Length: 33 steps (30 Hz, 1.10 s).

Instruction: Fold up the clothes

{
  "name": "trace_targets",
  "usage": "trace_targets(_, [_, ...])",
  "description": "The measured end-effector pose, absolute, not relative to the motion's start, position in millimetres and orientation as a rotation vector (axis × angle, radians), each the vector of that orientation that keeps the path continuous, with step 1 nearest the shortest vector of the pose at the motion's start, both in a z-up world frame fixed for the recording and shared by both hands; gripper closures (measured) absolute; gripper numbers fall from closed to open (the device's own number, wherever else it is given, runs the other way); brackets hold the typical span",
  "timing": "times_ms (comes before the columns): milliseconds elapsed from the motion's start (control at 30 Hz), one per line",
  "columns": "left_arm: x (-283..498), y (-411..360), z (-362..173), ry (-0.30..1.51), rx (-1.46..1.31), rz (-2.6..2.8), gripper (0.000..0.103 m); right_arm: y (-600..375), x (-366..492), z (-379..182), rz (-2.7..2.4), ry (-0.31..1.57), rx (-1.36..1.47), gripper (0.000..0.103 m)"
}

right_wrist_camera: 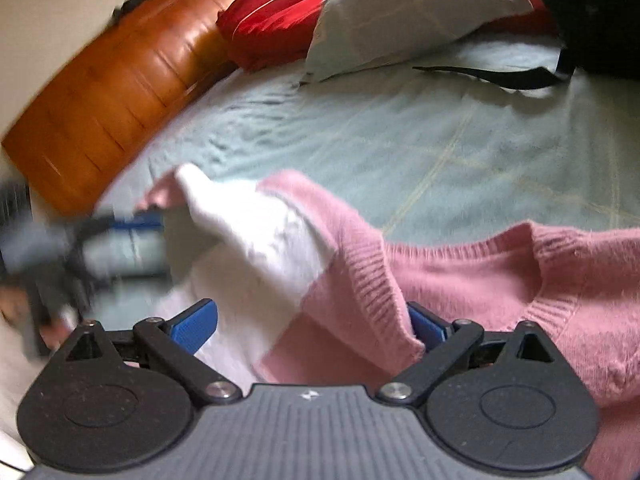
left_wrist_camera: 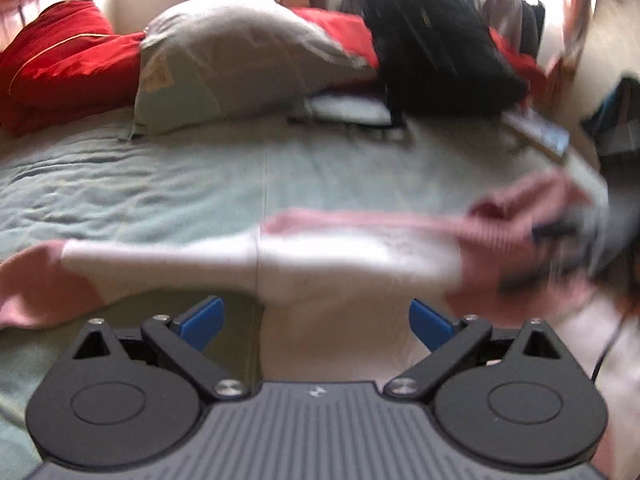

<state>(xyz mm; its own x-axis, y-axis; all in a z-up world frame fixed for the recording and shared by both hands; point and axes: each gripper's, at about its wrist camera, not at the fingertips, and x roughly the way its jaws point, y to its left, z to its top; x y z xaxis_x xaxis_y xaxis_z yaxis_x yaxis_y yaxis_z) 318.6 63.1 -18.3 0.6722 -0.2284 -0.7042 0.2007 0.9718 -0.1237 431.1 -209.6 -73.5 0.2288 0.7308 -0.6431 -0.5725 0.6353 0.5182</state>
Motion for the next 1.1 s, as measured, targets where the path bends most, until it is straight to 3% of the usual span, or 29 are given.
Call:
trace_targets(200, [380.0, 40.2, -21.2, 0.758, -0.186, -0.414, 0.004, -201.1, 398.9, -79.2, 0.897, 0.925, 0.092, 0.0])
trace_targets(367, [415.0, 23.8, -64.1, 0.9, -0.209, -0.433, 0.006, -217.0, 395.2, -71.2, 0.881, 0.908, 0.148, 0.0])
trace_targets(700, [362.1, 34.9, -84.0, 0.845, -0.106, -0.402, 0.005, -247.4, 443.4, -38.6, 0.918, 0.851, 0.44, 0.0])
trace_targets(1100, [334.0, 98.4, -40.9, 0.807, -0.107, -0.316, 0.005, -151.6, 516.3, -104.5, 0.925, 1.126, 0.568, 0.0])
